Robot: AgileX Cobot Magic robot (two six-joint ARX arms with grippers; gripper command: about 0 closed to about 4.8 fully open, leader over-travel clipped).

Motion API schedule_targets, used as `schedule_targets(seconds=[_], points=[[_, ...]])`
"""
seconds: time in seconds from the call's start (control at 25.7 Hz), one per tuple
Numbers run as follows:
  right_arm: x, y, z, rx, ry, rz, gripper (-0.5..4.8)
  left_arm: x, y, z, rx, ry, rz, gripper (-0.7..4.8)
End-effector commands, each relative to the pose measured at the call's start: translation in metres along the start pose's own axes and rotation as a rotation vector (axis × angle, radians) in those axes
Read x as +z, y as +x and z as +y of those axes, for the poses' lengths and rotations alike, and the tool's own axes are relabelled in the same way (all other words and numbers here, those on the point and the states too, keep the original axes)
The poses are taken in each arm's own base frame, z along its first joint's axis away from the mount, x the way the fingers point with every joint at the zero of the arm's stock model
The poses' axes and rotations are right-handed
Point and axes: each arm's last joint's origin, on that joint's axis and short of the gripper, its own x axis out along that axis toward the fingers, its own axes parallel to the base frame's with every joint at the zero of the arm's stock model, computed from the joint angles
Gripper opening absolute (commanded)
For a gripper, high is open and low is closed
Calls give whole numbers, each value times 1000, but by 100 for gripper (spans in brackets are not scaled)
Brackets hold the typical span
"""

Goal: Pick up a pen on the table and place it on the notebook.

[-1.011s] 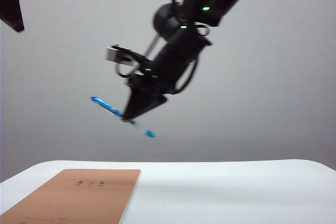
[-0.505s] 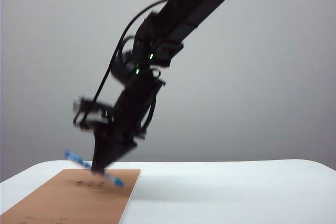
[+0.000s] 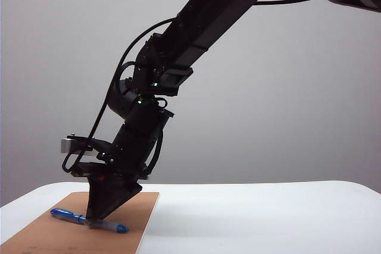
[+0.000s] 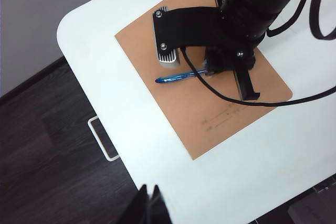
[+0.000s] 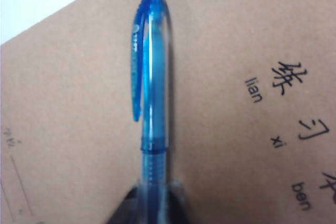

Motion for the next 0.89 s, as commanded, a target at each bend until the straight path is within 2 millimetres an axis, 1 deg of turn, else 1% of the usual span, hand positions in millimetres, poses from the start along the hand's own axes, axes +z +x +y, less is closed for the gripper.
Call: schedule_targets(seconds=[0.04,0.19,0.23,0.27,0.35,0.51,0.54,0.62,0.66,0.74,0.78,0.82,0.86,0.89], points=[[0,3,-1,-15,-8,-7,290,1,-2,0,4,3,-12,-6],[3,-2,1,-15,-11,-16,415,1,-2,1,5,3,-16,-6],[4,-5,1,-18,-13,-20,436,1,-2,1,4,3,-19,-6],[8,-13,3,-21,-16,-32,454,1,-2,1,3,3,-20,-6],[13,-24,4,-29,-23,-53,454,1,-2,1,3,3,-19,-5],[27,-60,12,-45,-44,-120,454,1,-2,1,3,3,-19,-6],[34,-80,17,-56,-60,-160,454,1,-2,1,3,3,-19,-6],[40,-100,23,-68,-73,-196,453,1,-2,1,3,3,-20,-5],[43,-113,25,-76,-77,-215,453,1,-2,1,3,3,-20,-6],[45,-133,29,-89,-80,-235,435,2,-2,1,5,3,-26,-5],[45,-148,30,-97,-77,-243,405,3,-2,1,8,3,-33,-6],[45,-160,31,-102,-71,-248,343,3,-2,1,12,3,-43,-5],[43,-171,31,-107,-66,-250,228,5,-2,2,17,2,-56,-5],[38,-201,29,-129,-54,-261,-12,6,-3,3,26,1,-81,-6]])
